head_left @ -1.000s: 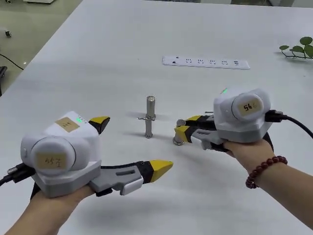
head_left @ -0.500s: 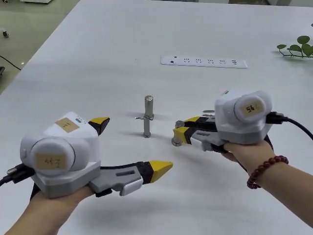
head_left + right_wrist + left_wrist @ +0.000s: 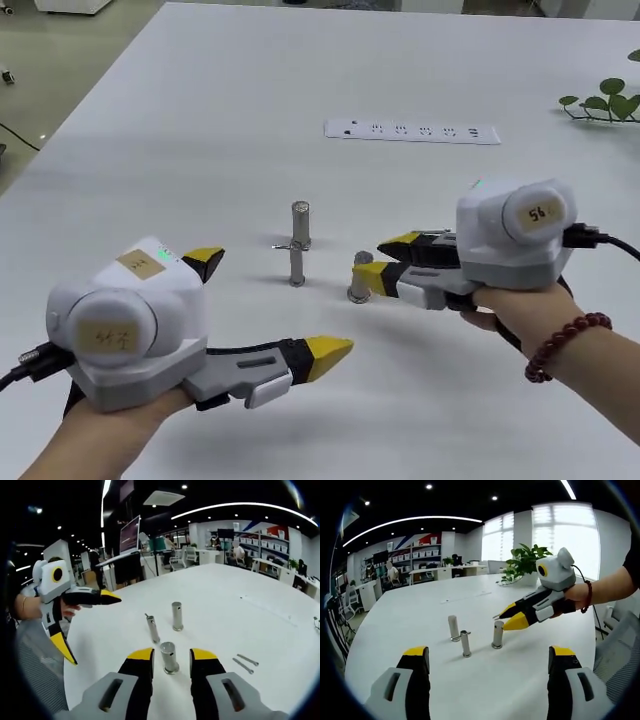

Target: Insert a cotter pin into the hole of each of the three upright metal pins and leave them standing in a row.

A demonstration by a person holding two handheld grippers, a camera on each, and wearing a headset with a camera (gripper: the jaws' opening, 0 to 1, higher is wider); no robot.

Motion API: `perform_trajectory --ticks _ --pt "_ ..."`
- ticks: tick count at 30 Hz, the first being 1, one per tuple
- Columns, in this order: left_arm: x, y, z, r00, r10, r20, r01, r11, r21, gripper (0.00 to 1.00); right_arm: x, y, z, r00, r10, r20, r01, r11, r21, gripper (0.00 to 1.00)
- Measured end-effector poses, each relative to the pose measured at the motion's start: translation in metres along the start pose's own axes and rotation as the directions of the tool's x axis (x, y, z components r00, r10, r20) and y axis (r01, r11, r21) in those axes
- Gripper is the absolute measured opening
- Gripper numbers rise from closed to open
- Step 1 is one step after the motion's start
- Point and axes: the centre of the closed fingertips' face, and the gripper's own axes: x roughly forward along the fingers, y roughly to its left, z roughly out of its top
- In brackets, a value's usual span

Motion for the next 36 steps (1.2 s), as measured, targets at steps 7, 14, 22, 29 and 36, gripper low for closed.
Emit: perform_trajectory --ticks 7,14,22,29,36 --pt "0.001 -0.002 0.002 1.0 -0.002 0.007 0.002 1.0 0.006 0.99 -0.014 -0.004 -0.005 0.999 0.031 -0.032 -0.031 0.999 -0.01 0.25" --pt "0.001 0.001 0.002 0.9999 0.015 0.007 -0.015 1.0 0.009 0.98 -0.023 -0.022 -0.017 0.9953 0.002 -0.097 -0.006 0.999 -0.035 0.25" --pt "0.001 0.0 0.001 0.9999 0.008 0.006 -0.008 1.0 0.003 0.97 -0.026 -0.047 -0.025 0.983 -0.034 -0.18 0.022 0.997 -0.07 0.25" --pt "0.002 -0.001 -0.001 1.0 0.002 0.001 -0.002 1.0 -0.001 0.97 -0.021 -0.072 -0.029 0.9694 -0.048 -0.241 0.028 0.996 -0.086 0.26" --pt "0.002 0.001 -0.002 1.0 0.001 -0.005 -0.001 1.0 -0.003 0.96 -0.014 -0.089 -0.036 0.9488 -0.059 -0.31 0.026 0.994 -0.109 0.24"
